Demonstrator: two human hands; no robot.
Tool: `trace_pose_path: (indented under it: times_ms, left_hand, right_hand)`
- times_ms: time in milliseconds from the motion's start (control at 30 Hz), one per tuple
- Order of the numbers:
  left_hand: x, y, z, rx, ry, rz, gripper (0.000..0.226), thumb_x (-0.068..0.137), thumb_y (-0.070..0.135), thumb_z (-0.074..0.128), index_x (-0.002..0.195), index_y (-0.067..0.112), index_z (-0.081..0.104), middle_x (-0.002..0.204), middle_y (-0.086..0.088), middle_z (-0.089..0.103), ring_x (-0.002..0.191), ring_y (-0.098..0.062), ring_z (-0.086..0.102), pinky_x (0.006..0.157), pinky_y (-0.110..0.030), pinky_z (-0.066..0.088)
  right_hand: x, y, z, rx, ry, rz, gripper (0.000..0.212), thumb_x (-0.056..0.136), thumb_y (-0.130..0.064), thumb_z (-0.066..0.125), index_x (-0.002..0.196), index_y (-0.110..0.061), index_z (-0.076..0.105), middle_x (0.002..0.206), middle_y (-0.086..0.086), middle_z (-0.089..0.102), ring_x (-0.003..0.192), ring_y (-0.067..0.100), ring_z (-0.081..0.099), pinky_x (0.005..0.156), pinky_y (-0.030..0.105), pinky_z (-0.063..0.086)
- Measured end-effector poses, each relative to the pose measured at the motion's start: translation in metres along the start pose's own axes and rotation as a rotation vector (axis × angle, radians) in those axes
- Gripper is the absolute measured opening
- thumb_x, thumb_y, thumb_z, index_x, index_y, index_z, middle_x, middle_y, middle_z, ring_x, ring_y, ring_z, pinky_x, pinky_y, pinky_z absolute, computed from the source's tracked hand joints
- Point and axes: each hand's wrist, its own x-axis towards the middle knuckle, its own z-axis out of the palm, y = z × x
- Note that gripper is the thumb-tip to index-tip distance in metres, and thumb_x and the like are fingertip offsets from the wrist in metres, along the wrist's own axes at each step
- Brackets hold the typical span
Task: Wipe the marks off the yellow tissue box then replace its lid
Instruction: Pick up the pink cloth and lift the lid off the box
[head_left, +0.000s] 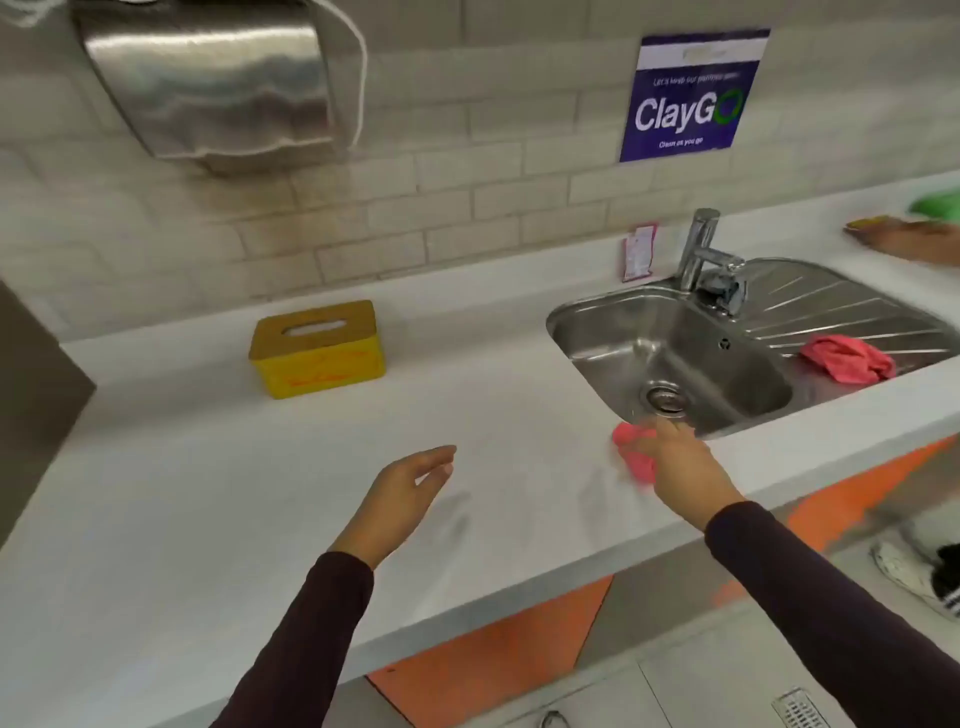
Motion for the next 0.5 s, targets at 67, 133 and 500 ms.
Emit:
trace_pose_path:
  times_ms: [67, 133, 500]
  left_hand:
    - [0.014, 0.002, 0.007, -0.018, 0.005, -0.03, 0.03, 0.094, 0.03, 0.051, 0.123, 0.029, 0.059, 0.12, 0.017, 0.058, 0.109, 0.004, 0.05, 0.092, -0.011, 0.031]
    - [0.028, 0.004, 0.015, -0.03, -0.001, -0.067, 0.028, 0.093, 0.031, 0.052, 0.121, 0.031, 0.06, 0.118, 0.017, 0.06, 0.105, 0.008, 0.052, 0.09, -0.009, 0.032]
    - [0.056, 0.002, 0.02, -0.139, 0.123, -0.208, 0.027, 0.093, 0.034, 0.051, 0.118, 0.036, 0.06, 0.119, 0.017, 0.063, 0.105, 0.014, 0.051, 0.086, -0.005, 0.035]
  right_hand:
    - [0.01, 0.023, 0.0, -0.053, -0.031, -0.017, 0.05, 0.081, -0.003, 0.058, 0.122, -0.031, 0.059, 0.128, 0.003, 0.051, 0.109, 0.028, 0.045, 0.088, 0.039, 0.044]
    - [0.026, 0.049, 0.005, -0.114, -0.175, -0.099, 0.054, 0.084, -0.013, 0.057, 0.132, -0.037, 0.047, 0.129, -0.001, 0.05, 0.107, 0.025, 0.048, 0.089, 0.034, 0.041]
    - [0.106, 0.044, -0.011, 0.232, -0.358, -0.096, 0.03, 0.073, -0.021, 0.075, 0.059, -0.03, 0.05, 0.061, -0.011, 0.052, 0.057, 0.007, 0.047, 0.049, 0.012, 0.033]
